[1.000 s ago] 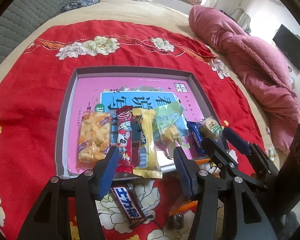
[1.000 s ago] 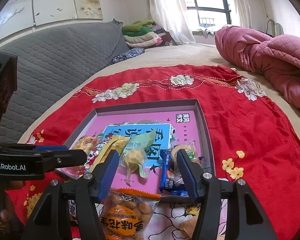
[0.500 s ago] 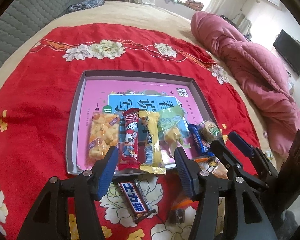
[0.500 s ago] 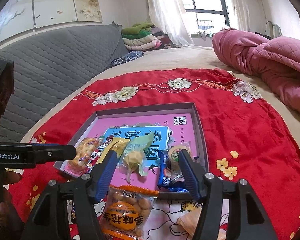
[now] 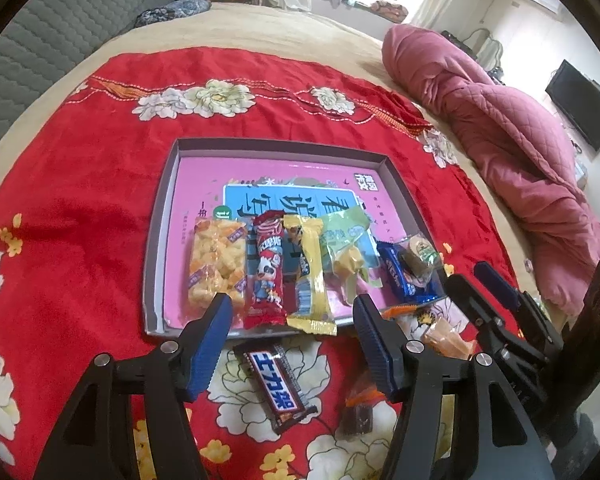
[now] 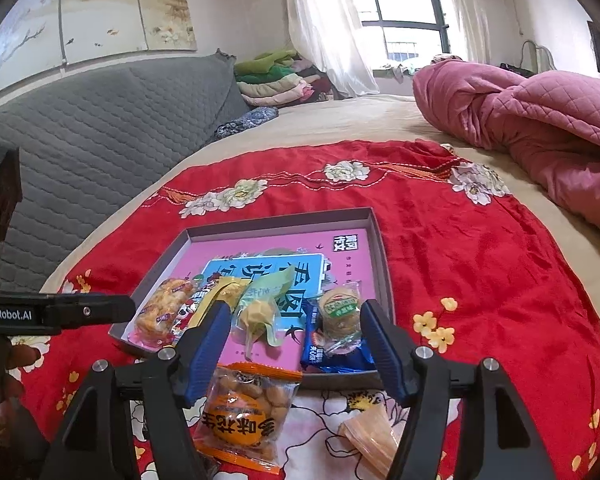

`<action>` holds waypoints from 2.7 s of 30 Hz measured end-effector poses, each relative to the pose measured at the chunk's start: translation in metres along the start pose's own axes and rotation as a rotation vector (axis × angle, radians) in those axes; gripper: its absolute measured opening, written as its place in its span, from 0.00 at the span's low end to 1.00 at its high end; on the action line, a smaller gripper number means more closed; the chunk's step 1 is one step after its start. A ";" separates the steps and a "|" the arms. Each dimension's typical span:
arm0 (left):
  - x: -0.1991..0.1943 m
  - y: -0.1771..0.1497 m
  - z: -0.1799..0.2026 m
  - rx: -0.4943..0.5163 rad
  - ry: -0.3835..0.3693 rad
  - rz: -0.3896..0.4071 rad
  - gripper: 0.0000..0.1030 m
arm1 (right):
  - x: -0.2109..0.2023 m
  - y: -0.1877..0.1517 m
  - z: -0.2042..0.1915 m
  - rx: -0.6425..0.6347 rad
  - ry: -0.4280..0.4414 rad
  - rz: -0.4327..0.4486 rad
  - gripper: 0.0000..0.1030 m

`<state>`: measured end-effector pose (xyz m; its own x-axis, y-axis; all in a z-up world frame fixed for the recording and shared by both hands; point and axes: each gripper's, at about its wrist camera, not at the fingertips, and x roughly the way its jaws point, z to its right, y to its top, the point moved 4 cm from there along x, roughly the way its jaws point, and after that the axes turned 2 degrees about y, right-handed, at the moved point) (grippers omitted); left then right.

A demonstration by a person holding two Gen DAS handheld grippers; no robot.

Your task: Organize snacks

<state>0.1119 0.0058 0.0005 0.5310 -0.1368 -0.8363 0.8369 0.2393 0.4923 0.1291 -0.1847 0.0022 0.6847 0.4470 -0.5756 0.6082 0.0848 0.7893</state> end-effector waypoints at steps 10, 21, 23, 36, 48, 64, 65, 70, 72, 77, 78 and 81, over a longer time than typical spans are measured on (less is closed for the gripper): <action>-0.003 -0.010 -0.005 0.005 -0.002 -0.010 0.63 | -0.009 -0.002 0.004 0.006 -0.008 0.001 0.67; -0.003 -0.015 -0.012 0.001 0.001 -0.024 0.63 | -0.029 -0.005 0.027 0.054 -0.056 0.015 0.68; -0.003 -0.017 -0.013 0.002 0.001 -0.027 0.63 | -0.031 -0.006 0.031 0.062 -0.068 0.014 0.68; 0.000 -0.035 -0.015 0.001 -0.007 -0.072 0.63 | -0.043 -0.012 0.053 0.106 -0.113 0.011 0.69; 0.019 -0.060 -0.011 0.002 -0.017 -0.165 0.63 | -0.031 -0.038 0.049 0.056 -0.132 -0.122 0.69; 0.039 -0.072 -0.016 -0.027 -0.005 -0.220 0.63 | 0.000 -0.070 0.054 -0.085 -0.135 -0.276 0.69; 0.039 -0.073 -0.016 -0.030 -0.003 -0.222 0.63 | 0.001 -0.072 0.054 -0.094 -0.130 -0.286 0.69; 0.042 -0.072 -0.020 -0.054 -0.002 -0.224 0.63 | 0.007 -0.078 0.051 -0.127 -0.119 -0.312 0.58; 0.044 -0.072 -0.022 -0.072 -0.009 -0.231 0.63 | 0.009 -0.080 0.047 -0.153 -0.112 -0.321 0.55; 0.049 -0.072 -0.022 -0.095 -0.008 -0.239 0.63 | 0.016 -0.086 0.037 -0.214 -0.119 -0.347 0.44; 0.050 -0.071 -0.021 -0.098 -0.007 -0.239 0.63 | 0.016 -0.086 0.036 -0.220 -0.118 -0.344 0.42; 0.054 -0.070 -0.017 -0.107 -0.005 -0.240 0.63 | 0.016 -0.086 0.030 -0.236 -0.110 -0.338 0.38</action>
<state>0.0799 -0.0016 -0.0832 0.3194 -0.2063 -0.9249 0.9205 0.2992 0.2511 0.1000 -0.2117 -0.0814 0.5093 0.2621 -0.8197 0.7058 0.4177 0.5721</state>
